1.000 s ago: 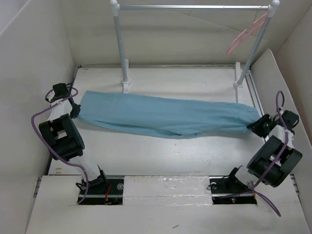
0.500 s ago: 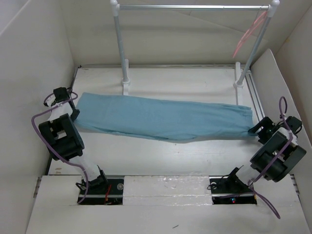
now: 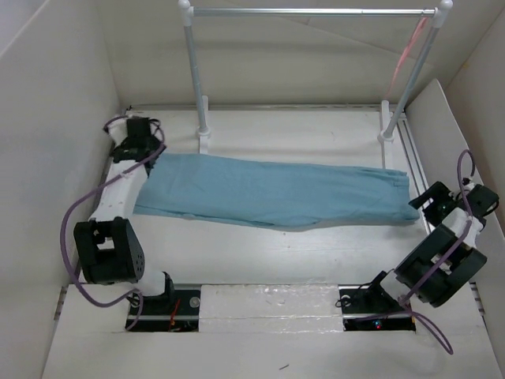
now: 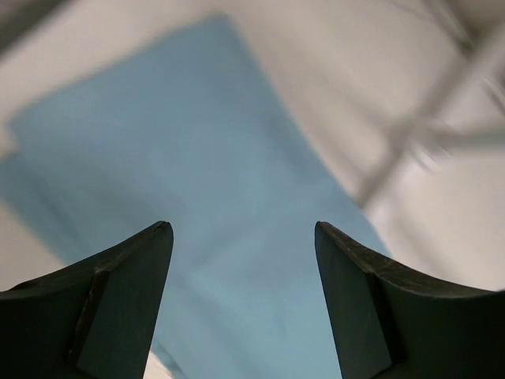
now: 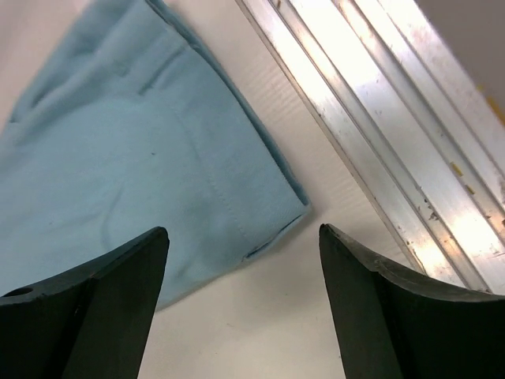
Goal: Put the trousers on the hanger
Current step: Fold the trousers at the center of the board.
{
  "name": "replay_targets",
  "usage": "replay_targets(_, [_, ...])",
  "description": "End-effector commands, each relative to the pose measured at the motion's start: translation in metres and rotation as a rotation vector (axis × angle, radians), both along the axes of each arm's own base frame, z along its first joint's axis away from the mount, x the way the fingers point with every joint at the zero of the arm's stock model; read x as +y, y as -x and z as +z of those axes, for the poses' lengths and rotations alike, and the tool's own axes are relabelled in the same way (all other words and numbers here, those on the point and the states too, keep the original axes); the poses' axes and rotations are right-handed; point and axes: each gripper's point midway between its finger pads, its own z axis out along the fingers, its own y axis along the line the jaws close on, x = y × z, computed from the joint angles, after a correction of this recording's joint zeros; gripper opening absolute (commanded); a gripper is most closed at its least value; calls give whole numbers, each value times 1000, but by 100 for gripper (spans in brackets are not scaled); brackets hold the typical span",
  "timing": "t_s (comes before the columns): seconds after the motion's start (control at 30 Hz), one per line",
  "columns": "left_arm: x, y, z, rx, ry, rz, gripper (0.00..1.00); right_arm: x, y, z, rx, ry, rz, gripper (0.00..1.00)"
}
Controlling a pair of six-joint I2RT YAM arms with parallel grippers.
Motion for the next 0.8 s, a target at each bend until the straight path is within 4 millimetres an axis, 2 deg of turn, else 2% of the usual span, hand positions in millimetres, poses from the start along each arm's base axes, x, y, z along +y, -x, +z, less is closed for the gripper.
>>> replay_targets(0.0, [-82,-9,29,-92,-49,-235,68,2,-3,22,-52,53,16,82])
replay_targets(0.03, [-126,1,14,-78,-23,-349,68,4,-2,18,-46,39,20,83])
replay_targets(0.1, [-167,6,-1,-87,43,-449,67,12,4,-5,4,-16,39,84])
replay_targets(0.13, [-187,17,-24,-49,118,-485,67,14,2,-10,-4,-29,47,84])
replay_targets(0.17, [-212,19,-28,-59,149,-549,66,13,2,-15,-10,-47,36,84])
replay_targets(0.27, [-253,37,-62,32,199,-655,65,15,-7,-32,-44,-116,3,85])
replay_targets(0.33, [-259,42,-83,91,207,-675,64,21,-16,-46,-42,-191,15,84])
replay_targets(0.4, [-258,48,-96,124,217,-668,62,28,-27,-50,-75,-241,24,82])
replay_targets(0.43, [-256,55,-107,153,217,-669,61,27,-33,-50,-88,-233,32,72])
replay_targets(0.47, [-255,58,-111,167,214,-671,58,30,-38,-52,-92,-233,46,56])
replay_targets(0.5, [-252,62,-115,181,209,-665,55,34,-42,-52,-100,-244,49,33])
replay_targets(0.53, [-247,69,-120,198,203,-657,48,37,-46,-49,-106,-253,64,1])
replay_targets(0.57, [-245,72,-122,206,197,-658,36,39,-55,-42,-135,-224,93,0])
replay_targets(0.63, [-239,81,-124,217,185,-660,25,50,-57,-27,-151,-211,140,0])
replay_targets(0.67, [-239,82,-122,213,182,-664,14,56,-59,3,-209,-144,168,0])
replay_targets(0.7, [-238,84,-120,209,176,-680,10,73,-63,21,-236,-104,220,0])
replay_targets(0.73, [-247,87,-112,188,180,-719,7,83,-59,34,-233,-68,230,0])
replay_targets(0.77, [-258,89,-101,157,170,-769,5,102,-62,83,-304,40,278,0])
